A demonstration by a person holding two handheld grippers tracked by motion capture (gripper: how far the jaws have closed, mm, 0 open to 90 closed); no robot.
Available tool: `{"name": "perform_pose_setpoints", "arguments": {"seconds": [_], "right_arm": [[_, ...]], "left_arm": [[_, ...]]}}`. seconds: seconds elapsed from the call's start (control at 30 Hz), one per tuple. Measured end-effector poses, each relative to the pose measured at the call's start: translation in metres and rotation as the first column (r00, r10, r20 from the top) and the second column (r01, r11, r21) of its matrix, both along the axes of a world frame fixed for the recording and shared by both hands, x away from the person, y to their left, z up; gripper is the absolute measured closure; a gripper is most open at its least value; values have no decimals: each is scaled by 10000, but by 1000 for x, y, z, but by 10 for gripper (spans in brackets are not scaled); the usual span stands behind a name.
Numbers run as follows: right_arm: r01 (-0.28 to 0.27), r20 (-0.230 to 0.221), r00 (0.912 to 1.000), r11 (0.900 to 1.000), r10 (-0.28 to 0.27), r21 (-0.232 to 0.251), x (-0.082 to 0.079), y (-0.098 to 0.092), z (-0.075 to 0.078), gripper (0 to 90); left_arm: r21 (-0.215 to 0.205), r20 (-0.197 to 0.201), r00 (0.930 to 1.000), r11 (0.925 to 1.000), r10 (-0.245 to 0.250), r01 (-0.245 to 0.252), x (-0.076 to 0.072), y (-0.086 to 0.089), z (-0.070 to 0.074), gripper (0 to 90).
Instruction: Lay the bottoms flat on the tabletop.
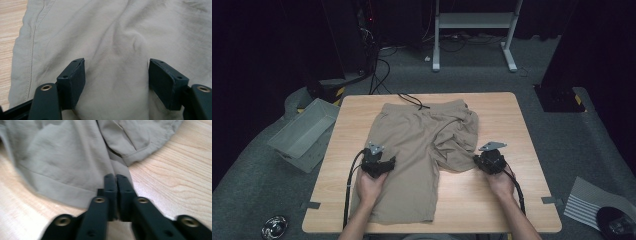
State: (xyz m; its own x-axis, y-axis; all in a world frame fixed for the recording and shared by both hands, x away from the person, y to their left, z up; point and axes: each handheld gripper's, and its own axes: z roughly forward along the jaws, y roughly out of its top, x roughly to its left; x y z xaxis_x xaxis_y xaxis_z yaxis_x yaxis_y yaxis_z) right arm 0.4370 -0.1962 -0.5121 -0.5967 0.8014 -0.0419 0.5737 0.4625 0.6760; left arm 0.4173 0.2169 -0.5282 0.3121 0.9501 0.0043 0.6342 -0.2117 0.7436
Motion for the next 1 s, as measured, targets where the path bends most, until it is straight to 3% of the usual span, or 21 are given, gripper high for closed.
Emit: {"name": "perform_pose_setpoints", "arguments": {"seconds": [0.2,0.33,0.43,0.5,0.57,0.6,0.8,1.0], "right_arm": [[-104,600,9981,9999,104,-5,-28,-16,9,891],[-315,578,9978,9995,309,94,-50,-26,11,879],[-482,487,9977,9987,473,173,-62,-30,10,772],[-131,745,9972,9981,85,604,-64,-35,14,691],[343,900,9949,9922,-453,1202,-61,-40,20,678],[502,965,9934,9918,-616,1172,-57,-41,22,679],[515,488,9974,9986,-522,155,-21,-19,11,688],[360,-36,9993,9993,-359,112,2,-4,2,685]], "left_arm": [[-4,2,10000,10000,7,-7,0,0,0,306],[-6,15,10000,10000,18,-18,0,0,0,306],[-7,1,10000,10000,11,-11,0,0,0,306],[-7,13,10000,10000,18,-18,0,0,0,306],[-5,4,10000,10000,12,-12,0,0,0,306],[-4,1,10000,10000,10,-10,0,0,0,306],[-6,0,10000,10000,13,-13,0,0,0,306],[-13,1,10000,10000,14,-14,0,0,0,306]]}}
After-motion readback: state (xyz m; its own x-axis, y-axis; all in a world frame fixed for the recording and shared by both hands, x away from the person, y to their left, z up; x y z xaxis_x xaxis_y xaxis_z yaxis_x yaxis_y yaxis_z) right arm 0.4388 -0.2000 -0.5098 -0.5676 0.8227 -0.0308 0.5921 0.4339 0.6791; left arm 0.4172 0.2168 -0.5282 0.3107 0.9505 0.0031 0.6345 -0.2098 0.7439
